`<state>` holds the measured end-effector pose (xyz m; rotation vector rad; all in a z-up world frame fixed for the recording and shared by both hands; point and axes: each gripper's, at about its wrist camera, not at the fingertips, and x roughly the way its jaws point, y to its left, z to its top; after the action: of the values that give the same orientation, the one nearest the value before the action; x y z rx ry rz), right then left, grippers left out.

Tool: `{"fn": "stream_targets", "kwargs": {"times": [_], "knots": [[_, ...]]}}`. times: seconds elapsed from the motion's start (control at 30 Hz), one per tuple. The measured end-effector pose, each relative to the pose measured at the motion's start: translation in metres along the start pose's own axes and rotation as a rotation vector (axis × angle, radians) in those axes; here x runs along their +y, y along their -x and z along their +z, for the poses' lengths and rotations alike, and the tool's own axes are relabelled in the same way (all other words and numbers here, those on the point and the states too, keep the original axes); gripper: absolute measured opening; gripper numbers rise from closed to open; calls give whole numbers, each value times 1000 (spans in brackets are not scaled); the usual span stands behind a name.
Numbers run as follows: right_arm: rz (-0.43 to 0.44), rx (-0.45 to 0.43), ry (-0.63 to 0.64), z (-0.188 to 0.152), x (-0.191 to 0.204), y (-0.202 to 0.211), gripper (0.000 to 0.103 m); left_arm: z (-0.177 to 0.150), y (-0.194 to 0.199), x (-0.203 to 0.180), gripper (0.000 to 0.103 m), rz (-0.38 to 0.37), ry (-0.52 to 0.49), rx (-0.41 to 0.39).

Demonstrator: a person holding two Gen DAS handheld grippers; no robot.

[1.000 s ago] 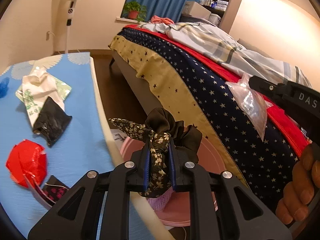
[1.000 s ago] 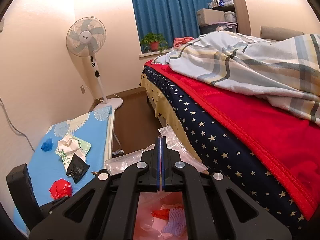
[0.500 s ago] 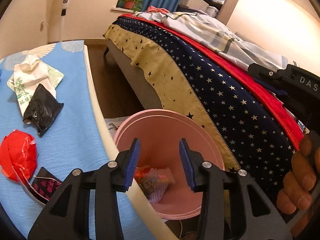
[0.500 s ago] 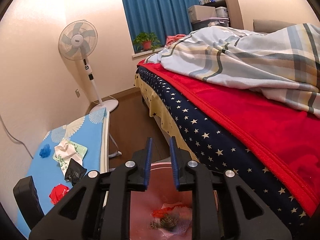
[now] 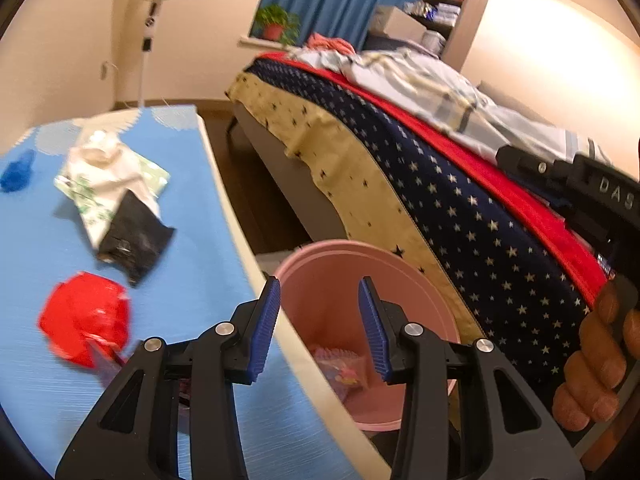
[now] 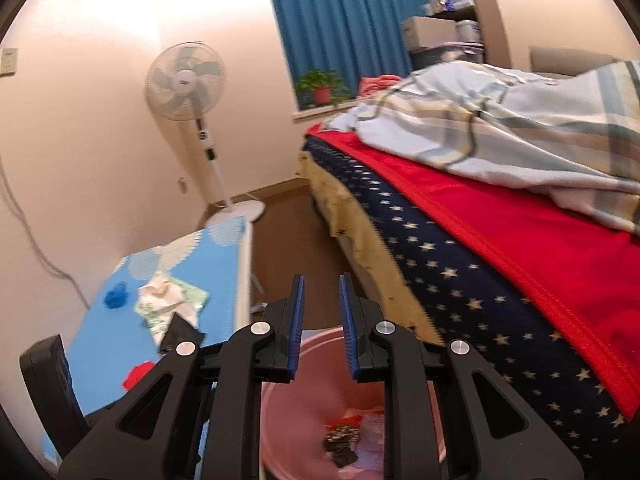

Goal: Collect trash
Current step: 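Move both tools back over the table toward the remaining trash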

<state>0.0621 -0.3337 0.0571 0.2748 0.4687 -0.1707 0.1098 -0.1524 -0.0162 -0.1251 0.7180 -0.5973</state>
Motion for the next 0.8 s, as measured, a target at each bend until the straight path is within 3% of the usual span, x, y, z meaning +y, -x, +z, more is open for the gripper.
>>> {"fn": "stream_targets", "kwargs": {"times": [0.37,0.5,0.8], "knots": [[195,29,68,20,64,1,20,29,70,51,40,129,77,-141],[281,44,88,36,93,-7,20,50,95,74,35,176,105,-192],[482,131,108,76,163,-43,17,102,125,130,26,256,102,-213]]}}
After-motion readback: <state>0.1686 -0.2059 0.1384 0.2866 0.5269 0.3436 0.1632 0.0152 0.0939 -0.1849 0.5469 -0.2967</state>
